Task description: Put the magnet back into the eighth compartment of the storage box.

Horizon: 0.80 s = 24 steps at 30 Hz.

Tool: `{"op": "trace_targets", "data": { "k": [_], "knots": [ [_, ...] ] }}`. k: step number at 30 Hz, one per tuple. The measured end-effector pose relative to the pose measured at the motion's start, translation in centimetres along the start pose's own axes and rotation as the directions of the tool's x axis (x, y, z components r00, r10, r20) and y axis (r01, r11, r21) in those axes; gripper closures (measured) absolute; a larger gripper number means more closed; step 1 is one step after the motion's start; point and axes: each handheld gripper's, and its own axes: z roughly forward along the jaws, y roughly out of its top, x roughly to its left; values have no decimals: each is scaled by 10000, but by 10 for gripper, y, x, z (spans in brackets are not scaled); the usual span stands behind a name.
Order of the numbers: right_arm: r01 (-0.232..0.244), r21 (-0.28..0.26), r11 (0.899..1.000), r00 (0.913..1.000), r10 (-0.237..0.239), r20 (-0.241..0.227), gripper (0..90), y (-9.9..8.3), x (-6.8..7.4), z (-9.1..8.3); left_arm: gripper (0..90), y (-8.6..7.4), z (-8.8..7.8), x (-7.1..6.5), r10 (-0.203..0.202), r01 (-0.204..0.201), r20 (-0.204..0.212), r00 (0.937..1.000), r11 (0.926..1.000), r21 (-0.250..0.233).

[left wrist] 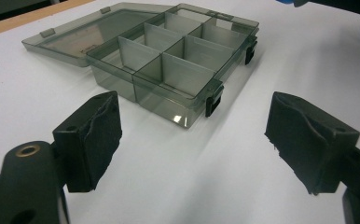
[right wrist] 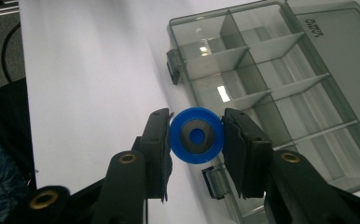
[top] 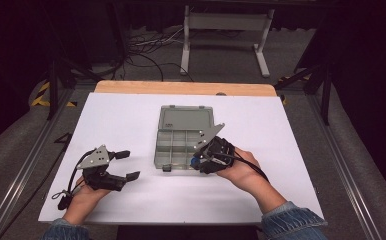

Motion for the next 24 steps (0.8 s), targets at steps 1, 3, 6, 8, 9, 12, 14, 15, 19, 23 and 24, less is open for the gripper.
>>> {"op": "trace_targets", "data": {
  "k": [1,3,6,8,9,12,14,15,19,23,24],
  "knots": [
    [-56,-2,10000,10000,56,17,628,-1,-2,-1,186,0,0,0,5,-5,0,10000,10000,0],
    [-101,-10,9999,9999,101,80,628,-2,-5,-2,186,0,0,0,-8,8,23,10000,10000,-6],
    [-260,28,9997,9995,260,163,628,-5,-11,-4,186,0,0,0,7,-7,-13,10000,10000,4],
    [-409,38,9992,9989,408,234,628,-6,-16,-4,187,0,0,0,26,-26,-60,10000,10000,3],
    [-449,43,9990,9987,448,258,628,-7,-17,-5,187,0,0,0,13,-13,-34,10000,10000,1],
    [-578,51,9983,9978,576,339,628,-9,-23,-5,186,0,0,0,36,-36,-52,10000,10000,3],
    [-635,72,9980,9973,631,386,628,-11,-26,-6,187,0,0,0,19,-19,-22,10000,10000,8],
    [-695,54,9976,9967,692,413,628,-11,-28,-6,186,0,0,0,20,-20,-23,10000,10000,9],
    [-890,128,9959,9943,881,592,628,-15,-35,-7,186,0,0,0,10,-10,-27,10000,10000,3],
    [-1107,238,9936,9909,1085,796,628,-19,-42,-5,187,0,0,0,24,-24,-35,10000,10000,-20],
    [-1169,269,9928,9902,1144,806,628,-20,-43,-5,187,0,0,0,31,-32,-36,10000,10000,-14]
  ]
}}
